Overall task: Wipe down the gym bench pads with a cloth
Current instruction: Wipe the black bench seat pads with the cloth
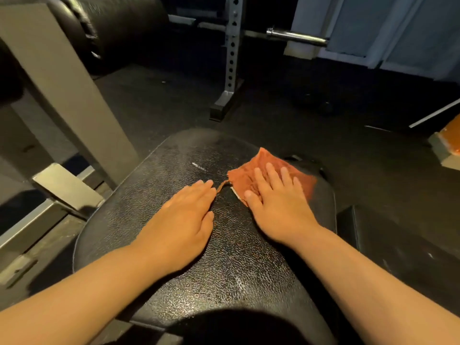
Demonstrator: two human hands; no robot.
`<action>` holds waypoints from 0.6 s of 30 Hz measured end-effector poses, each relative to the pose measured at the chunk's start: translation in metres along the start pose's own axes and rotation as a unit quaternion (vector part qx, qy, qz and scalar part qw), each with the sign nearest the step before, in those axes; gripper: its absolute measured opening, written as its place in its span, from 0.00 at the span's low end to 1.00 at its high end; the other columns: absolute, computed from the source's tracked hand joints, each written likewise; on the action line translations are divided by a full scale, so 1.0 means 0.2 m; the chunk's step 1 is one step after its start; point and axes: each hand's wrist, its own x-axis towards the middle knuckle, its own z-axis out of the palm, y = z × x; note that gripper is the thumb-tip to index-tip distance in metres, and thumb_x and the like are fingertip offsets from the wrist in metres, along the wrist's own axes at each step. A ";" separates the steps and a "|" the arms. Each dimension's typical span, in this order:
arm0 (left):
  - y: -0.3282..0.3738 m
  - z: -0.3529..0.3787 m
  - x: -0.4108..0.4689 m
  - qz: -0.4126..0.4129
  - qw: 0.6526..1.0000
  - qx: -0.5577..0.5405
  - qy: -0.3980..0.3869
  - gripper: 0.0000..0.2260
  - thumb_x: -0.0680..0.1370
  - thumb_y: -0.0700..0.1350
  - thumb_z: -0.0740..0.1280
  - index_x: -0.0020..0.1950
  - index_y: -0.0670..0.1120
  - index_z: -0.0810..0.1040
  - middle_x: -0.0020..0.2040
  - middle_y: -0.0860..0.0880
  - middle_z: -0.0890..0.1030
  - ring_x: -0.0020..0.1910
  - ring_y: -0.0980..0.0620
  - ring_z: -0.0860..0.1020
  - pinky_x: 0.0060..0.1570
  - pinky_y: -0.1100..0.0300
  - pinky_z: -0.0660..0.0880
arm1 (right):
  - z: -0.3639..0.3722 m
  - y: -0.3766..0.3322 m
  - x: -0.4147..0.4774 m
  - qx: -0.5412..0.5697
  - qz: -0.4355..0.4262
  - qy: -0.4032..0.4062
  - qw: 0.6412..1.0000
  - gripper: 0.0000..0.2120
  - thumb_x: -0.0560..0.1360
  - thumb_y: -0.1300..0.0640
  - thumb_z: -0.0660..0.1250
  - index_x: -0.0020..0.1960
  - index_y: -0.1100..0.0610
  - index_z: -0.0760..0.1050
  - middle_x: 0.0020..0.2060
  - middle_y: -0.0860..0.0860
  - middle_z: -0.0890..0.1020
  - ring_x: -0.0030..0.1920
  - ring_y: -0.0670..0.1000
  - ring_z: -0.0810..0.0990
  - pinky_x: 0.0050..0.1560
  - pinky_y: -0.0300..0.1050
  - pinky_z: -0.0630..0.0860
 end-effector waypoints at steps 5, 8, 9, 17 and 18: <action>-0.09 -0.05 -0.02 -0.023 0.997 -0.065 0.027 0.28 0.77 0.50 0.52 0.79 0.50 0.64 0.79 0.54 0.62 0.78 0.57 0.58 0.78 0.57 0.53 | 0.00 -0.20 -0.22 0.077 -0.221 -0.029 0.972 0.34 0.76 0.31 0.42 0.80 0.39 0.51 0.81 0.42 0.47 0.80 0.47 0.40 0.79 0.49 0.36; -0.14 -0.07 -0.05 -0.017 0.999 -0.040 0.017 0.28 0.77 0.50 0.52 0.79 0.50 0.64 0.79 0.54 0.62 0.78 0.56 0.57 0.78 0.58 0.50 | -0.04 -0.08 -0.04 0.054 -0.213 -0.033 0.975 0.31 0.79 0.31 0.48 0.80 0.38 0.50 0.81 0.40 0.48 0.80 0.44 0.42 0.80 0.51 0.40; -0.14 -0.08 -0.06 -0.019 0.999 -0.035 0.019 0.28 0.78 0.51 0.52 0.79 0.49 0.64 0.79 0.53 0.62 0.78 0.56 0.57 0.77 0.60 0.49 | -0.05 -0.07 0.04 0.038 -0.167 -0.021 0.985 0.31 0.81 0.33 0.49 0.81 0.41 0.50 0.81 0.42 0.48 0.81 0.46 0.42 0.80 0.53 0.40; -0.19 -0.10 -0.09 -0.083 0.988 -0.084 0.100 0.24 0.76 0.48 0.55 0.71 0.49 0.75 0.75 0.55 0.68 0.75 0.55 0.64 0.74 0.56 0.59 | -0.02 -0.40 0.10 0.044 -0.223 0.015 0.974 0.30 0.80 0.34 0.50 0.79 0.44 0.61 0.79 0.49 0.59 0.79 0.55 0.54 0.78 0.57 0.51; -0.19 -0.10 -0.09 -0.075 0.990 -0.077 0.090 0.24 0.76 0.48 0.55 0.70 0.49 0.75 0.75 0.55 0.68 0.75 0.55 0.65 0.75 0.55 0.60 | -0.03 -0.35 0.13 0.033 -0.233 0.036 0.971 0.30 0.79 0.34 0.51 0.77 0.44 0.66 0.77 0.49 0.65 0.77 0.55 0.60 0.76 0.56 0.58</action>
